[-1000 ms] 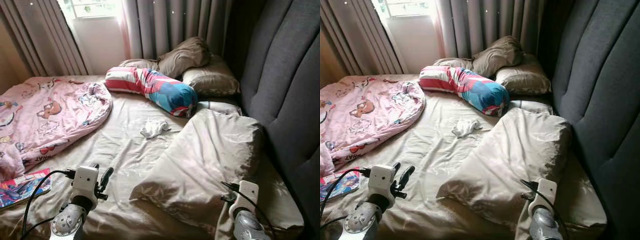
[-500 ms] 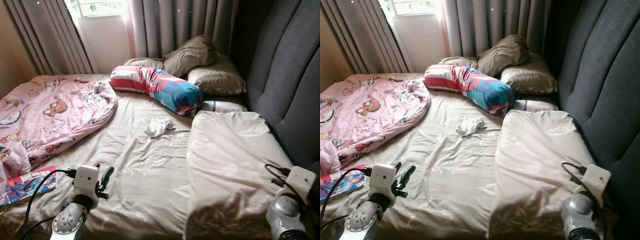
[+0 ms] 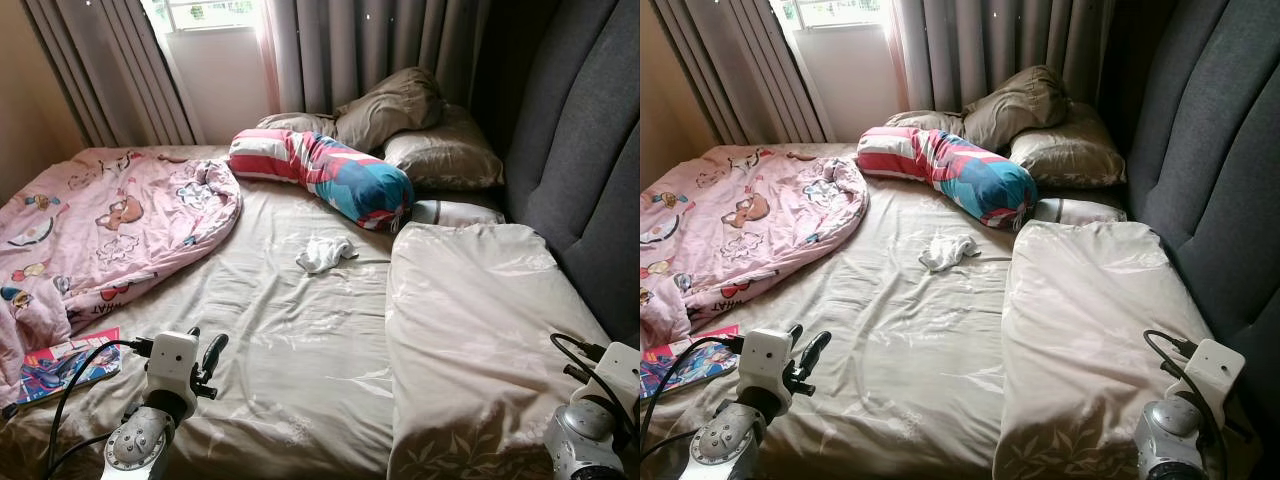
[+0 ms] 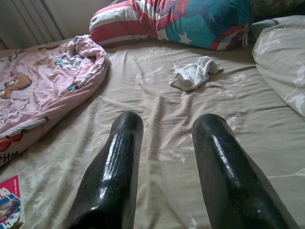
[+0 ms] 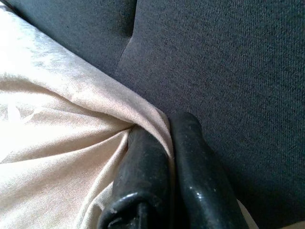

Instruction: Clean up the room

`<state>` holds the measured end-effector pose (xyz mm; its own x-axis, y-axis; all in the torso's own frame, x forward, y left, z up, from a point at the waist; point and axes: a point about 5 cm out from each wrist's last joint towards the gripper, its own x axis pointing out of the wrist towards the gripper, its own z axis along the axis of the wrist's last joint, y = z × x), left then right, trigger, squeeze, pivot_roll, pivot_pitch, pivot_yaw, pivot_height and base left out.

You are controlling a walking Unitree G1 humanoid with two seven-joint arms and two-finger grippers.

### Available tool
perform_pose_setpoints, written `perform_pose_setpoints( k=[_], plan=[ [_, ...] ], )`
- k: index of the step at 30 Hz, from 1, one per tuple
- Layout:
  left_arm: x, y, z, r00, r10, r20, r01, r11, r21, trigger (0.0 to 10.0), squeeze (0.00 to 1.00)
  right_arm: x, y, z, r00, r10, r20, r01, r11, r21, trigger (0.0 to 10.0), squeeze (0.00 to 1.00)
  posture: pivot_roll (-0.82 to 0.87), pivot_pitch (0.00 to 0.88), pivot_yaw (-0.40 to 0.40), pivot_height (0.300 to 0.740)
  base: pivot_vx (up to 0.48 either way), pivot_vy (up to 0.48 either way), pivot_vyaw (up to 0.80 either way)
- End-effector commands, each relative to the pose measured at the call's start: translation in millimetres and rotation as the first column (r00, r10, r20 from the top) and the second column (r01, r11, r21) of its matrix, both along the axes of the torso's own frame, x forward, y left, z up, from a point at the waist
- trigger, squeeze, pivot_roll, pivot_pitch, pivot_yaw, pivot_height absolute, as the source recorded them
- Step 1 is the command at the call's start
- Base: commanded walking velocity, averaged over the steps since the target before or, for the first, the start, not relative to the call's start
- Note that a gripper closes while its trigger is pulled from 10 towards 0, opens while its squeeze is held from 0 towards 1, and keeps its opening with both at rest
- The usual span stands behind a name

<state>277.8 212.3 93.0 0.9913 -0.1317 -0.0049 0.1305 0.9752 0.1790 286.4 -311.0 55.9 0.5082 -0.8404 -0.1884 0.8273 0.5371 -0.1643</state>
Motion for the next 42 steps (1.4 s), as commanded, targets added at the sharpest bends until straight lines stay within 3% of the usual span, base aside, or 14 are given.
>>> perform_pose_setpoints(
  k=[1,7,11,12,13,14,15,17,24,25,30,34,38,42],
  plan=[
    [1.6,0.7,-0.2,1.000,-0.001,0.002,0.001,1.000,0.011,10.0,0.00,3.9,-4.3,12.3,0.998,-0.019,0.068,0.020,0.999,-0.027,10.0,1.00,0.06,0.010,0.050,0.631,0.000,0.000,0.00],
    [1.5,0.4,-0.6,1.000,0.000,0.002,0.000,1.000,0.008,10.0,0.00,13.5,3.6,20.6,0.994,0.084,0.074,-0.076,0.991,-0.108,10.0,1.00,0.06,0.010,0.046,0.631,0.000,0.000,0.00],
    [1.1,0.5,-1.3,1.000,0.004,0.001,-0.004,1.000,0.006,10.0,0.00,26.1,19.2,29.8,0.964,0.241,0.113,-0.220,0.961,-0.168,10.0,1.00,0.06,0.010,0.045,0.631,0.000,0.000,0.00],
    [0.9,0.9,-1.9,1.000,0.005,-0.001,-0.005,1.000,0.005,10.0,0.00,31.1,27.9,32.7,0.941,0.312,0.131,-0.287,0.940,-0.182,10.0,0.74,0.05,0.011,0.044,0.631,0.000,0.000,0.00],
    [0.6,1.2,-2.6,1.000,0.007,-0.002,-0.007,1.000,0.004,10.0,0.00,35.7,37.4,34.9,0.910,0.386,0.151,-0.356,0.915,-0.192,10.0,0.26,0.05,0.012,0.043,0.631,0.000,0.000,0.00],
    [0.2,1.5,-3.6,1.000,0.009,-0.004,-0.009,1.000,0.003,10.0,0.00,39.8,48.1,36.0,0.872,0.461,0.167,-0.428,0.882,-0.197,10.0,0.00,0.05,0.013,0.041,0.631,0.000,0.000,0.00],
    [-0.6,2.2,-5.3,1.000,0.016,-0.008,-0.016,1.000,0.001,10.0,0.00,42.9,63.2,33.1,0.814,0.550,0.189,-0.523,0.834,-0.174,10.0,0.00,0.05,0.014,0.035,0.631,0.000,0.000,0.00],
    [-1.5,3.5,-7.2,1.000,0.029,-0.011,-0.029,1.000,-0.005,10.0,0.00,42.6,75.5,26.3,0.768,0.606,0.208,-0.592,0.795,-0.131,10.0,0.00,0.05,0.013,0.031,0.631,0.000,0.000,0.00],
    [-3.3,9.5,-11.1,0.995,0.097,-0.012,-0.097,0.994,-0.054,10.0,0.00,26.4,106.7,-6.5,0.660,0.717,0.226,-0.736,0.677,0.004,10.0,0.00,0.05,0.005,0.009,0.631,0.000,0.000,0.00],
    [-3.7,13.1,-13.4,0.992,0.121,-0.018,-0.122,0.990,-0.072,10.0,0.00,20.9,108.5,-17.1,0.665,0.724,0.182,-0.741,0.670,0.042,10.0,0.00,0.05,0.003,0.004,0.641,0.000,0.000,0.00],
    [-5.8,22.7,-21.3,0.982,0.181,-0.046,-0.186,0.976,-0.111,10.0,0.00,10.9,105.6,-31.0,0.681,0.714,0.166,-0.732,0.673,0.106,10.0,0.00,0.05,0.000,-0.009,0.671,0.000,0.000,0.00],
    [-8.3,29.0,-30.9,0.973,0.216,-0.086,-0.226,0.966,-0.128,10.0,0.00,2.8,98.8,-41.9,0.717,0.683,0.138,-0.697,0.698,0.167,10.0,0.00,0.06,0.000,-0.010,0.691,0.000,0.000,0.00],
    [-16.0,40.0,-48.2,0.955,0.254,-0.154,-0.272,0.956,-0.113,10.0,0.00,-7.4,89.6,-53.9,0.786,0.610,0.105,-0.615,0.751,0.240,10.0,0.00,0.07,0.000,-0.006,0.721,0.000,0.000,0.00],
    [-25.6,49.5,-68.9,0.924,0.288,-0.251,-0.324,0.939,-0.118,10.0,0.00,-13.1,90.5,-61.4,0.792,0.604,0.091,-0.602,0.747,0.283,10.0,0.00,0.06,0.000,-0.004,0.740,0.000,0.000,0.00]
  ],
)
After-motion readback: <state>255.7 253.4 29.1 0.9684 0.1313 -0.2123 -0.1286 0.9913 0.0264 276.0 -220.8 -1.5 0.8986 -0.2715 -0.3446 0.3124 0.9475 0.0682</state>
